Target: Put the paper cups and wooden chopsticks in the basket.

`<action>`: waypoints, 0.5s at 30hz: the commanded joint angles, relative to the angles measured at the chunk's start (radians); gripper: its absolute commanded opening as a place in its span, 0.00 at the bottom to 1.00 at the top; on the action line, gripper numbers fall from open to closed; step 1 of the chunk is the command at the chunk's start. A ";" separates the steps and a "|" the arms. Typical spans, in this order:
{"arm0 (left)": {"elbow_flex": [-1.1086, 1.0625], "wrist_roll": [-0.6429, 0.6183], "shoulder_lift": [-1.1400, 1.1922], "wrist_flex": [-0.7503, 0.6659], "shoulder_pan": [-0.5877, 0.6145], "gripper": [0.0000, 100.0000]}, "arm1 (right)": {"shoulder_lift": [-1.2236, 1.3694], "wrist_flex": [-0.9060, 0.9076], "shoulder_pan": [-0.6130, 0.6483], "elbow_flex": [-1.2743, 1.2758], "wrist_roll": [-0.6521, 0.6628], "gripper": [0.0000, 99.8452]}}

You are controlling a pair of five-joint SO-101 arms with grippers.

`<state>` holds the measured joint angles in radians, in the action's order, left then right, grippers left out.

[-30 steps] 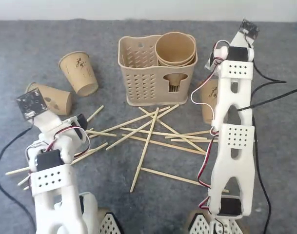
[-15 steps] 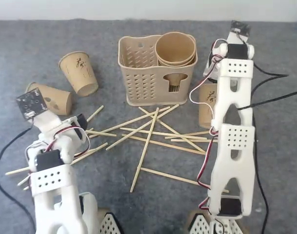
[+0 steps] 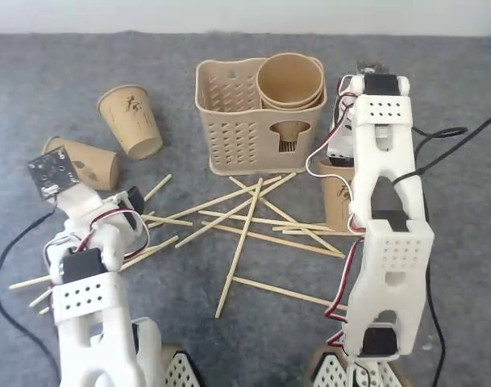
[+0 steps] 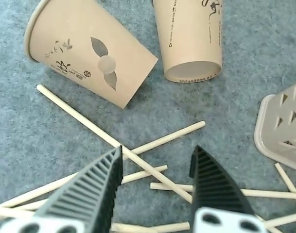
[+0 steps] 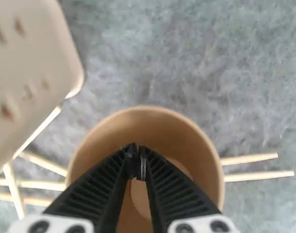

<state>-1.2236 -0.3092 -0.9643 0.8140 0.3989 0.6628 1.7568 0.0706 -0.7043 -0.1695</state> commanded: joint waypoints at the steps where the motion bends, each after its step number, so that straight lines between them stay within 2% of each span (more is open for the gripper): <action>1: 0.007 0.011 -0.031 -0.025 0.002 0.21 | -0.191 0.042 0.008 0.081 0.052 0.01; 9: 0.007 0.012 -0.031 -0.025 0.003 0.21 | -0.493 0.041 0.022 0.417 0.110 0.01; 15: 0.005 0.012 -0.031 -0.025 0.003 0.21 | -0.610 0.008 0.024 0.712 0.170 0.01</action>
<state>-1.2236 -0.3092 -0.9643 0.8140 0.3989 0.1688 1.7568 0.0921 -0.1304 -0.0453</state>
